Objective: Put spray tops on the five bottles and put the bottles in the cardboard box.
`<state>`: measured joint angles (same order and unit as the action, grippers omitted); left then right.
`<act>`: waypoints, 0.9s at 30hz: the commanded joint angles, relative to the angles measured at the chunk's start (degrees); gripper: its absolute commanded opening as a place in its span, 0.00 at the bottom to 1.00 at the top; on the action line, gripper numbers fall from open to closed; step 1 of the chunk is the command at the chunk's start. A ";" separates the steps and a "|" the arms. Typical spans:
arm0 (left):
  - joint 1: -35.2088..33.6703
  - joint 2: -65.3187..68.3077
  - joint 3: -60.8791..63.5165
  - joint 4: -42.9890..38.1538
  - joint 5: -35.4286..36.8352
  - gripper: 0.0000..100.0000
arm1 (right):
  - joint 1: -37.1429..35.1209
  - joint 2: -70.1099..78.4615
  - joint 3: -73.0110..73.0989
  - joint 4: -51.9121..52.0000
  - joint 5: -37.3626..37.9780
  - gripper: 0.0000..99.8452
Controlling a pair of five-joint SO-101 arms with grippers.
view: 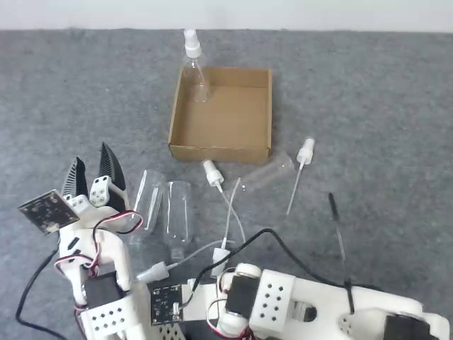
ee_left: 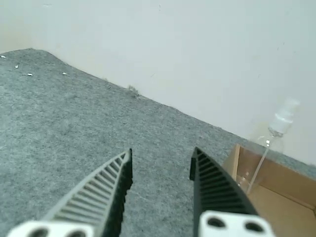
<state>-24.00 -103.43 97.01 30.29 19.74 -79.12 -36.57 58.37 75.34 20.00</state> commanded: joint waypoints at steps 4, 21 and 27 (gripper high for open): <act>-0.44 -0.88 -0.48 -2.20 -0.09 0.18 | 8.40 0.48 -2.55 -2.15 5.36 0.26; -0.44 -0.88 -0.48 -2.20 -0.09 0.18 | 21.23 0.57 -0.70 -4.97 13.80 0.26; -0.44 -0.88 -0.48 -2.20 -0.09 0.18 | 17.54 0.75 -0.62 -7.87 13.80 0.26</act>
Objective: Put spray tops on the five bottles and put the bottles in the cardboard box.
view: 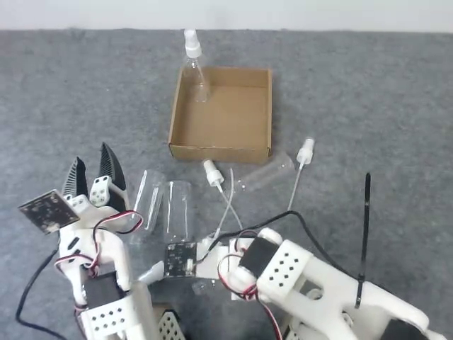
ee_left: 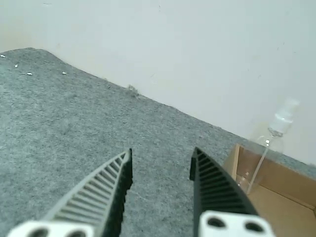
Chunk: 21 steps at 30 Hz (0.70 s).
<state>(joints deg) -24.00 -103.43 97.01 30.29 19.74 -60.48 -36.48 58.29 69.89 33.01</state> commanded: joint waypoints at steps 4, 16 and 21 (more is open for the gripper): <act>-0.44 -0.88 -0.48 -2.20 -0.18 0.18 | -1.01 2.86 -0.53 -3.21 2.55 0.26; -0.44 -0.88 -0.48 -2.20 -0.18 0.18 | 15.69 9.89 -0.97 -3.03 13.63 0.15; -0.44 -0.88 -0.48 -2.20 -0.18 0.18 | 22.46 7.34 -0.97 -2.95 13.71 0.15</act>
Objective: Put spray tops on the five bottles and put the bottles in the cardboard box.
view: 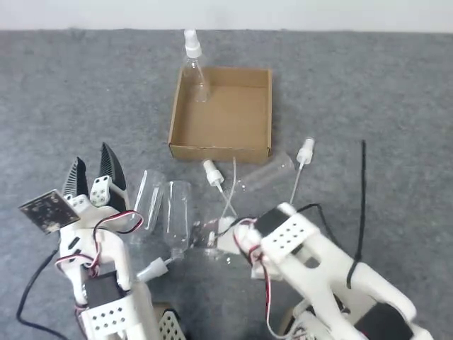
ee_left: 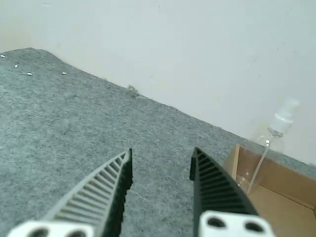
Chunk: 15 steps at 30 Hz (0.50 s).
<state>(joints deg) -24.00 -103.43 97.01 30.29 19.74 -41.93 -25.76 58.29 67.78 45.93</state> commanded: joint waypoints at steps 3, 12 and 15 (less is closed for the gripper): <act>-0.44 -0.88 -0.48 -2.20 -0.18 0.18 | 7.16 -4.88 -0.62 -0.84 0.79 0.15; -0.26 -0.88 -0.48 -2.20 -0.18 0.18 | 16.40 -5.58 -0.62 -0.84 0.62 0.15; -0.26 -0.88 -0.48 -2.20 -0.18 0.18 | 19.56 -5.58 -0.62 -0.84 0.44 0.15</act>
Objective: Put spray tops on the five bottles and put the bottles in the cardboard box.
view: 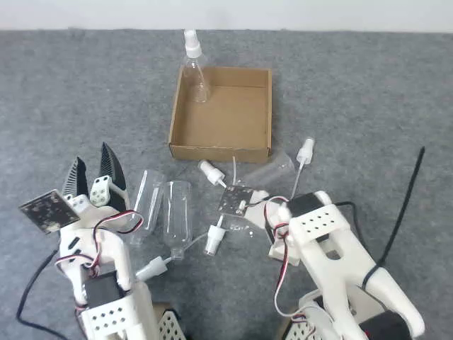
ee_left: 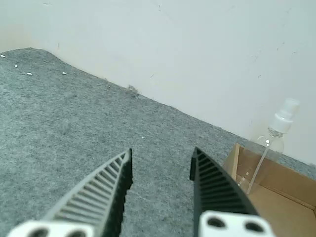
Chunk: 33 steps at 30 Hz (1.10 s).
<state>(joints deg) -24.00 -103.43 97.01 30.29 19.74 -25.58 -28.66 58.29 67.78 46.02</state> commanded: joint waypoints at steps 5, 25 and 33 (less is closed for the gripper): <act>-0.26 -0.88 -0.48 -2.29 -0.18 0.18 | 6.73 -2.68 -0.62 -0.84 0.26 0.15; -0.18 -0.88 -0.48 -2.29 -0.18 0.18 | 0.75 -2.42 -4.04 -0.92 -8.35 0.34; -0.18 -0.88 -0.48 -2.29 -0.26 0.18 | -3.03 -2.07 -8.18 -1.63 -11.52 0.34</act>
<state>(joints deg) -24.00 -103.43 97.01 30.29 19.74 -26.20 -28.66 53.89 67.78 35.30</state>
